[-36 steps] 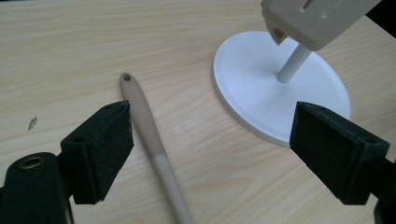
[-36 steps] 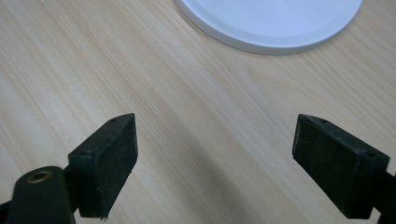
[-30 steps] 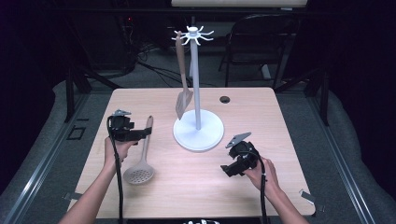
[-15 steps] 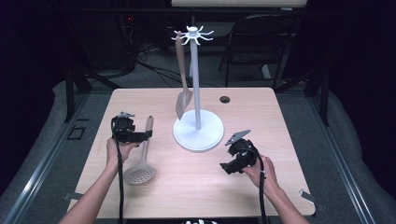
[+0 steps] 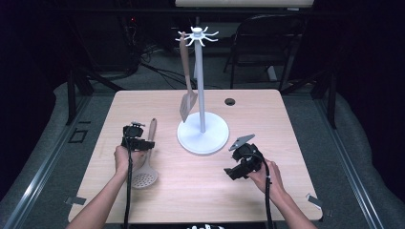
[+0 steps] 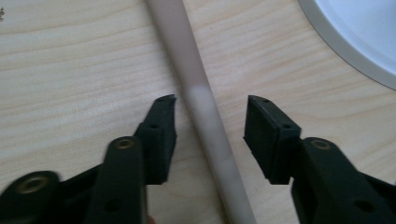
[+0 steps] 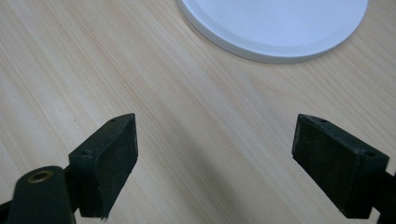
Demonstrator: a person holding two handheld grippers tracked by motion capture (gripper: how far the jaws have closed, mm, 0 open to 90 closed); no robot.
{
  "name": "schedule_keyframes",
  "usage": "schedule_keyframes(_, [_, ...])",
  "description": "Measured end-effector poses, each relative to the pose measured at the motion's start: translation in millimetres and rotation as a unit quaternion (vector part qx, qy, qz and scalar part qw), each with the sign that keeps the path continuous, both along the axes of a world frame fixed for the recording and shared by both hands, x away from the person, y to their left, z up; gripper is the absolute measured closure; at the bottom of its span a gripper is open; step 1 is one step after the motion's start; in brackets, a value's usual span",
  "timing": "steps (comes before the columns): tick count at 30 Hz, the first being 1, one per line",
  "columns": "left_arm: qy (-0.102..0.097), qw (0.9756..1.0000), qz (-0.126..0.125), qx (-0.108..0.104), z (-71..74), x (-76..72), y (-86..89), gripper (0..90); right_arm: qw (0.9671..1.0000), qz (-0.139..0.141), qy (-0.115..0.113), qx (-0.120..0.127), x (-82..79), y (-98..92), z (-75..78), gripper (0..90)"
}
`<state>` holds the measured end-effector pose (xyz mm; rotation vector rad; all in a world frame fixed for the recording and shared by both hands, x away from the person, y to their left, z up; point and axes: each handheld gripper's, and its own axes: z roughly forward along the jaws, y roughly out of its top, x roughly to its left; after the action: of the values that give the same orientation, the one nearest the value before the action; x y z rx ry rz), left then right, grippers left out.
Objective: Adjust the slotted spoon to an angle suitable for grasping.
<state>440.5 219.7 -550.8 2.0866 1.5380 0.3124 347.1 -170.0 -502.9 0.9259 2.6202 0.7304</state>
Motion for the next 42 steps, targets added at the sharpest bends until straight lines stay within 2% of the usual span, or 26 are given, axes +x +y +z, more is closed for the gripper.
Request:
schedule_keyframes(3, [0.008,1.0,-0.002,0.005,-3.1,1.6,-1.7,59.7,1.0,0.0,0.005,-0.002,-0.4,-0.1,-1.3,13.7])
schedule_keyframes(7, [0.015,0.9997,-0.004,0.017,-5.7,3.0,-4.0,59.9,1.0,-0.002,-0.001,0.001,-1.1,-0.5,-1.0,13.9])
schedule_keyframes(11, [0.025,0.9993,0.001,0.027,-8.7,4.2,-2.5,58.1,1.0,-0.002,0.003,-0.003,-0.5,-0.8,-1.8,13.9])
schedule_keyframes(15, [0.025,0.9992,0.001,0.032,-8.5,4.3,-3.4,56.7,1.0,-0.002,0.001,-0.002,-0.9,-0.6,-1.5,13.9])
schedule_keyframes(20, [0.019,0.9995,-0.007,0.023,-9.2,1.9,-5.1,66.2,1.0,-0.003,0.0,0.0,-1.3,0.2,-2.1,13.9])
schedule_keyframes(25, [0.015,0.9997,-0.004,0.018,-10.0,0.9,-4.2,66.8,1.0,0.0,0.002,-0.006,-1.6,0.3,-1.4,13.9])
schedule_keyframes(27, [0.012,0.9998,-0.004,0.014,-10.3,0.3,-2.5,67.4,1.0,-0.002,0.002,-0.001,-1.8,0.7,-2.4,13.9])
schedule_keyframes(30, [0.007,0.9999,0.002,-0.013,-12.2,-1.5,-1.9,69.6,1.0,0.0,0.002,-0.004,-1.8,0.8,-1.9,13.9])
schedule_keyframes(36, [-0.008,0.9998,-0.005,-0.018,-12.4,-5.2,-9.4,73.4,1.0,0.0,0.0,-0.009,-1.9,0.3,-0.9,13.9])
schedule_keyframes(42, [-0.017,0.9996,-0.012,-0.019,-6.1,-8.6,-10.9,76.1,1.0,-0.002,-0.001,-0.006,-2.2,-0.3,-1.0,13.9])
